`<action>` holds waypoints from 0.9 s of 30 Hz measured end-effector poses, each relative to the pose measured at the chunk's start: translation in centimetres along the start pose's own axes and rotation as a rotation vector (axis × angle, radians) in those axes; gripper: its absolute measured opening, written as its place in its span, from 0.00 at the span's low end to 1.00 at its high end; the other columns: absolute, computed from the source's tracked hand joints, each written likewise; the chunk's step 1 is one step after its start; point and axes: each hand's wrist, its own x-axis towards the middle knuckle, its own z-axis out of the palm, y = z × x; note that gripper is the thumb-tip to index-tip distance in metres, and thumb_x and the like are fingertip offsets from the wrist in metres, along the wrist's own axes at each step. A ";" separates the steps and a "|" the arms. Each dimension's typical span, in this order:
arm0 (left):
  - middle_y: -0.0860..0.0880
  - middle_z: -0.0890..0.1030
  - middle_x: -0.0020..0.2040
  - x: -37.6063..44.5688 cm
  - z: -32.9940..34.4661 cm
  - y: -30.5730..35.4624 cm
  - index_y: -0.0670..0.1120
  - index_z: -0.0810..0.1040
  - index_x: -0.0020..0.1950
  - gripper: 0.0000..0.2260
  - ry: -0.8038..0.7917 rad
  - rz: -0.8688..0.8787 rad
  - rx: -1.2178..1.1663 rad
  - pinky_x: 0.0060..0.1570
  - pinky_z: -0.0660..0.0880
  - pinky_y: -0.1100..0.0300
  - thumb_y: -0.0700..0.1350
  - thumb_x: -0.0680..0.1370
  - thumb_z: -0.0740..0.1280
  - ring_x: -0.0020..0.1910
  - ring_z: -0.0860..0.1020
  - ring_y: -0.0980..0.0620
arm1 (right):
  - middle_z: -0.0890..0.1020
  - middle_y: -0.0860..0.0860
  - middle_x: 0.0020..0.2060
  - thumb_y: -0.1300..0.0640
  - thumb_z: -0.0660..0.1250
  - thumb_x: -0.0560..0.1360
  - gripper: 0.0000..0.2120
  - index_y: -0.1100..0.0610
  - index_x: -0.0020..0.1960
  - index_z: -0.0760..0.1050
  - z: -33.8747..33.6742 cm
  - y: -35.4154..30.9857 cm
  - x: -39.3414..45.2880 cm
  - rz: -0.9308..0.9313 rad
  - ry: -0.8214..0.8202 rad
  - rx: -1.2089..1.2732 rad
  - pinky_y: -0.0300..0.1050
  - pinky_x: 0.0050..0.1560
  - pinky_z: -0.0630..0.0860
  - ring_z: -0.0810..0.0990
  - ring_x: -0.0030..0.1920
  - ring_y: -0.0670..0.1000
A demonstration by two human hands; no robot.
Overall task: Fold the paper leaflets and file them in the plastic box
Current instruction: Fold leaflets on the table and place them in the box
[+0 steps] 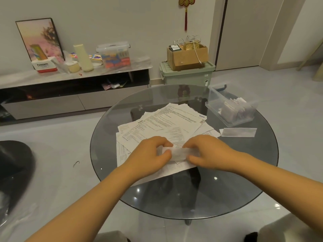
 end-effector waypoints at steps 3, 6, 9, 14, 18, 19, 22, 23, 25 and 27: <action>0.58 0.79 0.45 -0.3 0.2 0.7 0.55 0.74 0.45 0.02 -0.066 -0.044 -0.120 0.48 0.74 0.61 0.48 0.75 0.67 0.46 0.77 0.57 | 0.77 0.56 0.35 0.55 0.65 0.71 0.08 0.61 0.39 0.73 -0.8 0.0 -0.6 0.049 -0.003 0.196 0.45 0.36 0.68 0.71 0.35 0.50; 0.59 0.79 0.53 -0.1 0.7 0.6 0.58 0.74 0.57 0.12 -0.067 -0.086 -0.139 0.49 0.72 0.66 0.49 0.75 0.68 0.50 0.77 0.60 | 0.74 0.48 0.31 0.56 0.66 0.72 0.06 0.57 0.38 0.73 -1.2 0.3 -0.8 0.071 -0.001 0.271 0.35 0.30 0.64 0.70 0.32 0.45; 0.55 0.78 0.57 0.3 0.9 0.6 0.53 0.72 0.63 0.18 0.013 -0.166 -0.131 0.49 0.72 0.64 0.47 0.74 0.69 0.52 0.76 0.57 | 0.78 0.46 0.42 0.54 0.68 0.73 0.08 0.51 0.51 0.74 -0.8 0.5 -0.4 0.126 0.093 0.379 0.35 0.40 0.72 0.76 0.40 0.45; 0.51 0.69 0.68 0.3 1.2 0.5 0.53 0.58 0.72 0.32 0.070 -0.230 -0.038 0.54 0.68 0.63 0.45 0.73 0.71 0.62 0.70 0.52 | 0.74 0.43 0.48 0.53 0.73 0.70 0.30 0.43 0.66 0.62 0.5 0.6 0.1 0.154 0.162 0.427 0.39 0.47 0.76 0.79 0.41 0.44; 0.52 0.58 0.76 0.2 1.6 0.6 0.55 0.44 0.76 0.45 0.043 -0.222 -0.025 0.67 0.62 0.59 0.46 0.71 0.74 0.73 0.60 0.52 | 0.73 0.46 0.52 0.50 0.75 0.67 0.37 0.44 0.70 0.59 1.6 0.9 0.6 0.154 0.136 0.390 0.35 0.45 0.71 0.75 0.41 0.42; 0.52 0.57 0.76 0.2 1.7 0.4 0.55 0.42 0.76 0.46 0.029 -0.216 -0.013 0.67 0.62 0.59 0.46 0.71 0.74 0.73 0.60 0.52 | 0.72 0.47 0.53 0.49 0.75 0.67 0.37 0.44 0.70 0.59 1.8 0.9 0.7 0.146 0.131 0.375 0.35 0.46 0.69 0.73 0.41 0.40; 0.50 0.56 0.74 0.3 1.7 0.0 0.54 0.42 0.77 0.46 -0.001 -0.190 0.051 0.67 0.61 0.58 0.48 0.71 0.73 0.72 0.59 0.52 | 0.70 0.48 0.55 0.49 0.73 0.69 0.35 0.43 0.70 0.60 2.2 0.8 0.8 0.139 0.088 0.311 0.37 0.52 0.67 0.69 0.45 0.41; 0.50 0.54 0.74 0.3 1.7 -0.1 0.55 0.42 0.77 0.47 0.000 -0.187 0.082 0.68 0.60 0.57 0.49 0.71 0.74 0.72 0.57 0.51 | 0.70 0.48 0.56 0.49 0.73 0.70 0.34 0.42 0.70 0.60 2.2 0.8 0.9 0.144 0.070 0.297 0.38 0.54 0.68 0.68 0.47 0.42; 0.51 0.48 0.75 0.3 1.4 -0.5 0.56 0.44 0.77 0.46 0.029 -0.161 0.189 0.71 0.54 0.53 0.51 0.71 0.74 0.74 0.51 0.51 | 0.68 0.49 0.56 0.52 0.71 0.71 0.31 0.41 0.69 0.61 2.2 0.8 1.0 0.153 0.042 0.291 0.39 0.57 0.68 0.67 0.51 0.45; 0.52 0.47 0.75 0.1 1.1 -0.9 0.59 0.53 0.75 0.39 0.048 -0.053 0.348 0.71 0.47 0.53 0.54 0.71 0.72 0.74 0.46 0.51 | 0.66 0.48 0.55 0.54 0.69 0.73 0.26 0.41 0.67 0.66 2.2 0.8 1.0 0.141 0.035 0.272 0.40 0.60 0.66 0.66 0.55 0.48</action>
